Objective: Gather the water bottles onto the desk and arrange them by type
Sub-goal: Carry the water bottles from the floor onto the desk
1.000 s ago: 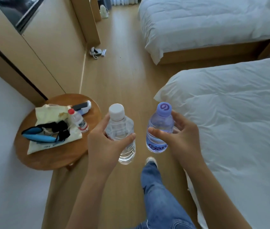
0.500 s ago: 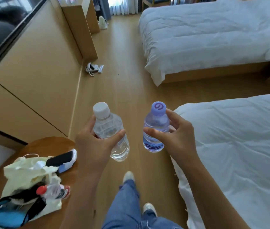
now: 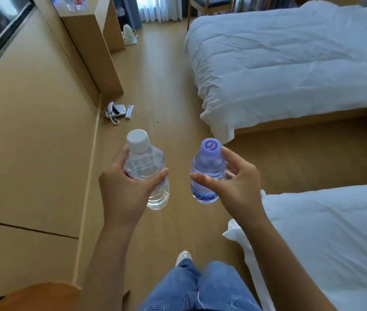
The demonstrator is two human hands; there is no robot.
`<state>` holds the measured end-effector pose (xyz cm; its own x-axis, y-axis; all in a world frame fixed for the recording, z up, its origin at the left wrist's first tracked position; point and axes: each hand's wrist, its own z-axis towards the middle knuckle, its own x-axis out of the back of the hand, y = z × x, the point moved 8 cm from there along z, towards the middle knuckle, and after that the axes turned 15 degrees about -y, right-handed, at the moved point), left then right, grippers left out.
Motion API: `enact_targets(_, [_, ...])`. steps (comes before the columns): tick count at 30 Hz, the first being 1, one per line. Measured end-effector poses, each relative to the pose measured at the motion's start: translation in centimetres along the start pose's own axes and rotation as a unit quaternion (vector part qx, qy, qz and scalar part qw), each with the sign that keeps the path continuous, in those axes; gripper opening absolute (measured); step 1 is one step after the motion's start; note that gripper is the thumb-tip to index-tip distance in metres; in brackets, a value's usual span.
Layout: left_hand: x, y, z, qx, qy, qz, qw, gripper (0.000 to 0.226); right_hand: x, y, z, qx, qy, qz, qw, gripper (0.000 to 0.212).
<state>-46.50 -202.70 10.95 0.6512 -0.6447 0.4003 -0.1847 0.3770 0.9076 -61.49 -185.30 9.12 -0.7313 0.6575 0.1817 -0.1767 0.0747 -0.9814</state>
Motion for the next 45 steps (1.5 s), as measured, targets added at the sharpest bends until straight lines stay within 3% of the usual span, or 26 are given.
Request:
enact_targets(6, [1.4, -2.4, 12.5, 0.019, 0.019, -0.001, 1.0, 0.053, 0.1, 1.3, 13.7, -0.021, -0.002, 0.019, 1.0, 0.07])
enact_targets(14, [-0.9, -6.5, 33.3, 0.038, 0.034, -0.019, 0.998, 0.054, 0.8, 4.7, 35.9, -0.009, -0.048, 0.021, 0.999, 0.061])
enact_targets(23, [0.4, -7.5, 55.5, 0.042, 0.088, -0.036, 0.995, 0.055, 2.1, 3.3, 60.2, 0.041, -0.103, 0.009, 0.994, 0.05])
enact_targets(32, [4.6, -13.8, 74.5, 0.046, 0.106, -0.037, 0.993, 0.055, -0.5, 5.5, 81.0, 0.038, -0.105, 0.017, 0.994, 0.047])
enact_targets(45, [16.3, -20.2, 105.6, 0.017, 0.121, -0.003, 0.992, 0.061, -9.8, 4.4, 113.4, 0.035, -0.123, 0.0, 0.992, 0.052])
